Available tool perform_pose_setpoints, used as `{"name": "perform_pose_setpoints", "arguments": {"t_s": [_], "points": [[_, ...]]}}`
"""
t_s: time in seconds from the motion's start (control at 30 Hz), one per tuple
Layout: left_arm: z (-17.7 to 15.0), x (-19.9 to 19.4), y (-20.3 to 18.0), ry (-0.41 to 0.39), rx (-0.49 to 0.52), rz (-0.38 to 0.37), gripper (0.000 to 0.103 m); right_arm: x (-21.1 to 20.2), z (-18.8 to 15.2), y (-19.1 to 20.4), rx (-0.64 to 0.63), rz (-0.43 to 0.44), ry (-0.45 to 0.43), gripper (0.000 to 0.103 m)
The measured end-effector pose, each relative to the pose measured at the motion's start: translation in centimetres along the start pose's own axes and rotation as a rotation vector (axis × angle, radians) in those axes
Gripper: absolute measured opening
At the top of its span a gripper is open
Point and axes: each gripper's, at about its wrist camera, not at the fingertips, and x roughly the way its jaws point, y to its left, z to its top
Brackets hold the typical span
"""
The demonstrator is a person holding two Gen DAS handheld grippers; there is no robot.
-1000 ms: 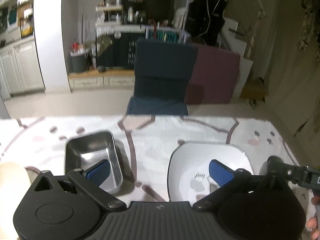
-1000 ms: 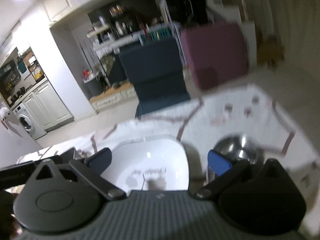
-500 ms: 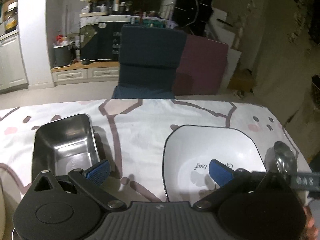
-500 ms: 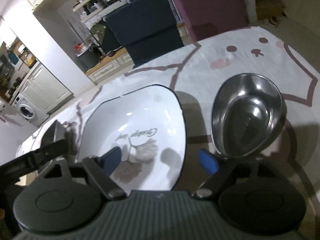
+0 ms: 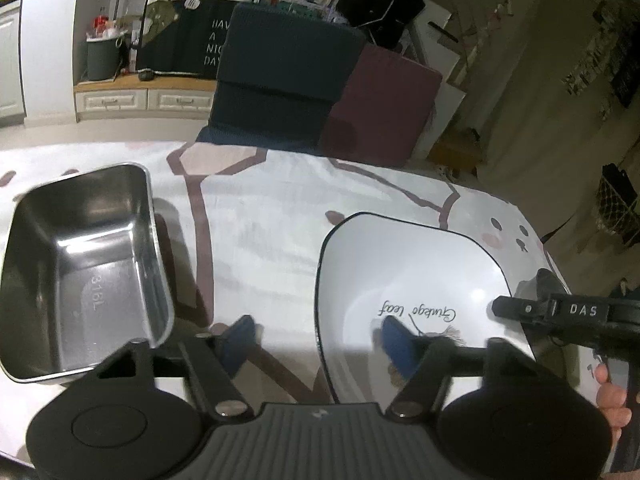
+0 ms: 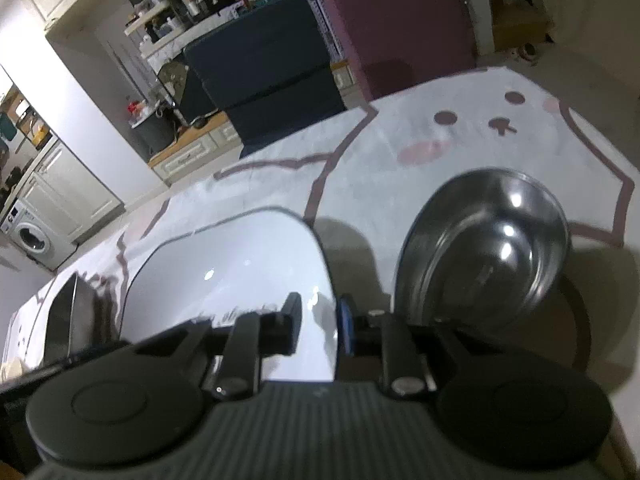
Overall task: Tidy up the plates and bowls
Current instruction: 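Close the left gripper on the white square plate rim while the right gripper grips it too, then lift the white plate with both grippers and carry it across the table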
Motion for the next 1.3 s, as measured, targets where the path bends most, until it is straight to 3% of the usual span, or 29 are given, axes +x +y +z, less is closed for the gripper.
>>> {"name": "perform_pose_setpoints", "arguments": {"t_s": [0.3, 0.4, 0.53, 0.7, 0.9, 1.3], "points": [[0.4, 1.1, 0.4, 0.022, 0.01, -0.051, 0.035, 0.3, 0.0, 0.6, -0.072, -0.014, 0.061, 0.022], [0.3, 1.7, 0.5, 0.053, 0.015, -0.048, 0.019, 0.3, -0.1, 0.4, -0.085, -0.022, 0.083, 0.021], [0.3, 2.0, 0.6, 0.058, 0.002, -0.067, 0.013, 0.5, -0.2, 0.7, -0.081, -0.046, 0.091, 0.021], [0.3, 2.1, 0.8, 0.065, -0.013, -0.076, 0.011, 1.0, -0.2, 1.4, -0.121, -0.08, 0.102, 0.019], [0.2, 1.6, 1.0, 0.065, -0.03, -0.089, 0.01, 1.0, -1.1, 2.1, -0.193, -0.087, 0.052, 0.018], [1.4, -5.3, -1.6, -0.025, 0.001, -0.123, 0.009, -4.4, -0.6, 2.3, -0.222, -0.026, -0.047, 0.017]]}}
